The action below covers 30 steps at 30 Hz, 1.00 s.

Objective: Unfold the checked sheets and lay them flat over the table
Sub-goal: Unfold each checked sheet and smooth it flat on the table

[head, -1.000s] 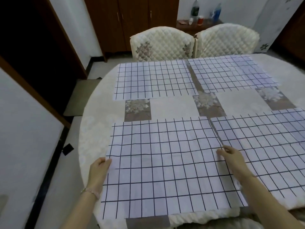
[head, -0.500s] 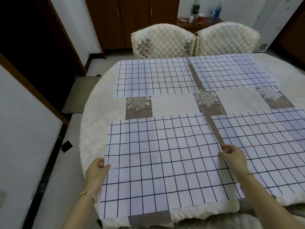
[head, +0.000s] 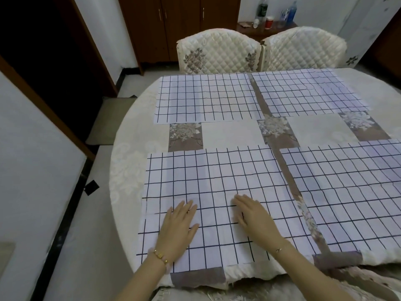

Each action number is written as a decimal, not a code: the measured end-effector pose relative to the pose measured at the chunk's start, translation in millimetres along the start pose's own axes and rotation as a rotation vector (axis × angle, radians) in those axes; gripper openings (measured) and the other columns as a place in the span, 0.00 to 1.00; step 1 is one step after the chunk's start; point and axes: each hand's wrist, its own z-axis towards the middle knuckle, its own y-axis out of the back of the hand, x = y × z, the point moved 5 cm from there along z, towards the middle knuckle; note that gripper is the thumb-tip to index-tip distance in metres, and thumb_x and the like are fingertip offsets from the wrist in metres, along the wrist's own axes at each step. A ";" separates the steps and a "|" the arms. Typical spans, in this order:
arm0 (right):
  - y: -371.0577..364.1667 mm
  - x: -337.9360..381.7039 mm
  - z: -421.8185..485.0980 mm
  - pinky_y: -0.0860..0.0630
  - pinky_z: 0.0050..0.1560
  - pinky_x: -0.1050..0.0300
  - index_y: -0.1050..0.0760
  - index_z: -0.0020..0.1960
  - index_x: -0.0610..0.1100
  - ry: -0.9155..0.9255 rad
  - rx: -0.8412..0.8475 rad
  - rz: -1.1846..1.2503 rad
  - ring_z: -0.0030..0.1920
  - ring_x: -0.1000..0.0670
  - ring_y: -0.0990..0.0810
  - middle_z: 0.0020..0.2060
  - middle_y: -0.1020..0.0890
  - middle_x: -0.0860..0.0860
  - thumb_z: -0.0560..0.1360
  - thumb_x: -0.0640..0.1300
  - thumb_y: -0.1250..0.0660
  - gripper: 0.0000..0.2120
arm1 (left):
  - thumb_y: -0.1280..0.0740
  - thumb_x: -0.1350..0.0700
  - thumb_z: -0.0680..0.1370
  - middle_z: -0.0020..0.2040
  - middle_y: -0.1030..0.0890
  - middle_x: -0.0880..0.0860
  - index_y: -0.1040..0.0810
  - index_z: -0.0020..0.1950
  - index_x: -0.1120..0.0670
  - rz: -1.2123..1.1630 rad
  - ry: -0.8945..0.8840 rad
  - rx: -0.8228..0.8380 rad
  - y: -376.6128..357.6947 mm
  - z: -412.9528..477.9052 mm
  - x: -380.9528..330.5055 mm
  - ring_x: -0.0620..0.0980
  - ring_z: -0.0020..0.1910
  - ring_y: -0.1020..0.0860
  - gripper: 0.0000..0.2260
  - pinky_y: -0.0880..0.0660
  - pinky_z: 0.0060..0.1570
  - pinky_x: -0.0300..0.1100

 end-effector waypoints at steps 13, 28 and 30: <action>-23.6 -13.4 -19.0 0.52 0.72 0.51 0.38 0.74 0.51 -0.069 0.124 -0.094 0.73 0.52 0.42 0.72 0.34 0.55 0.78 0.54 0.48 0.25 | 0.44 0.46 0.77 0.69 0.26 0.47 0.31 0.69 0.48 0.059 -0.290 -0.092 -5.9 18.7 -28.8 0.49 0.69 0.32 0.21 0.43 0.67 0.48; -26.2 -13.4 -20.1 0.53 0.72 0.51 0.43 0.75 0.55 -0.038 0.035 -0.084 0.72 0.52 0.41 0.72 0.33 0.56 0.77 0.54 0.47 0.26 | 0.61 0.41 0.74 0.73 0.33 0.54 0.34 0.73 0.55 0.122 0.070 -0.004 41.6 113.9 105.1 0.57 0.71 0.33 0.34 0.31 0.64 0.54; -27.2 -14.1 -20.1 0.51 0.71 0.51 0.37 0.73 0.52 -0.032 0.011 -0.111 0.71 0.52 0.40 0.71 0.31 0.55 0.76 0.54 0.46 0.25 | 0.59 0.41 0.74 0.73 0.32 0.56 0.33 0.72 0.57 0.084 0.095 -0.015 44.5 107.4 94.8 0.58 0.70 0.33 0.34 0.31 0.64 0.55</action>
